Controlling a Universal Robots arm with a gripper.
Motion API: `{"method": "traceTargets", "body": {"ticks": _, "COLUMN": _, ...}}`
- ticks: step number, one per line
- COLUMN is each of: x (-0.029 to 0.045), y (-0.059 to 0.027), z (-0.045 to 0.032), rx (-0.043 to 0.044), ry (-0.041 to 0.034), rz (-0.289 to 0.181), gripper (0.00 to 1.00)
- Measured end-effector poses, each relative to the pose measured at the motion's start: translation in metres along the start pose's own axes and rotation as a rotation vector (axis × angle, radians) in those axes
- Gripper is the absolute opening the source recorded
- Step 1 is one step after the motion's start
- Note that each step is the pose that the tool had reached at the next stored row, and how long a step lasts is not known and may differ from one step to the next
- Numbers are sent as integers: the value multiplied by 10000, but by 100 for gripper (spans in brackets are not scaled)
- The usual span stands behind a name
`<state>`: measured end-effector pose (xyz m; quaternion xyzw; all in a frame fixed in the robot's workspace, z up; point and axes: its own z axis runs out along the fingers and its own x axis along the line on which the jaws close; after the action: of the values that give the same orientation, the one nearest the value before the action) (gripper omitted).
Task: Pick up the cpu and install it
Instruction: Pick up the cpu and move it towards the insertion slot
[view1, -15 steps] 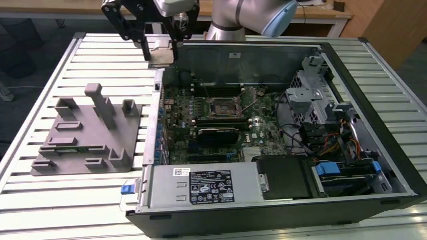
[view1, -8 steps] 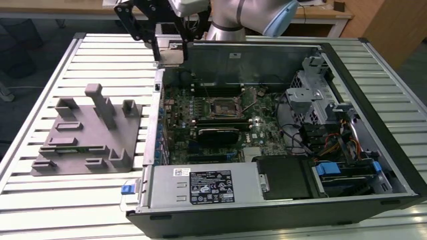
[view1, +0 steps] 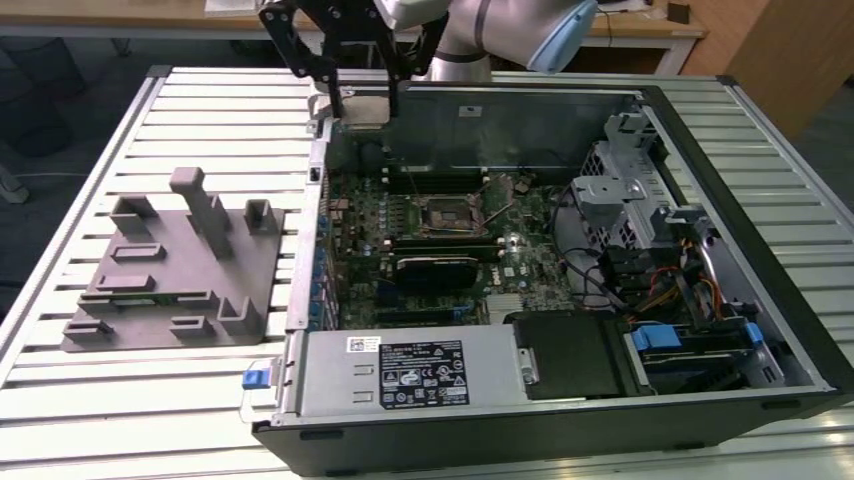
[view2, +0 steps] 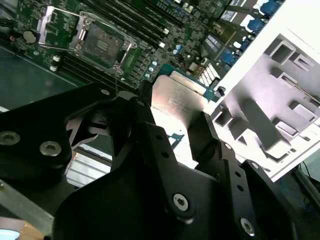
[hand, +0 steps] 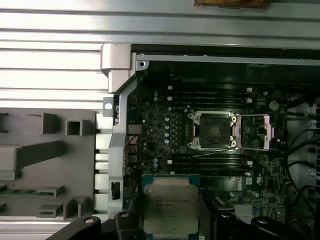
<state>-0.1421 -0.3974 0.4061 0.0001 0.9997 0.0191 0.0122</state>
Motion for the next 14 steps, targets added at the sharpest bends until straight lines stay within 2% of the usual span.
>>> {"method": "traceTargets", "body": {"ticks": 14, "x": -344, "y": 43, "z": 14, "rx": -1, "ry": -1, "rz": 1, "gripper": 53}}
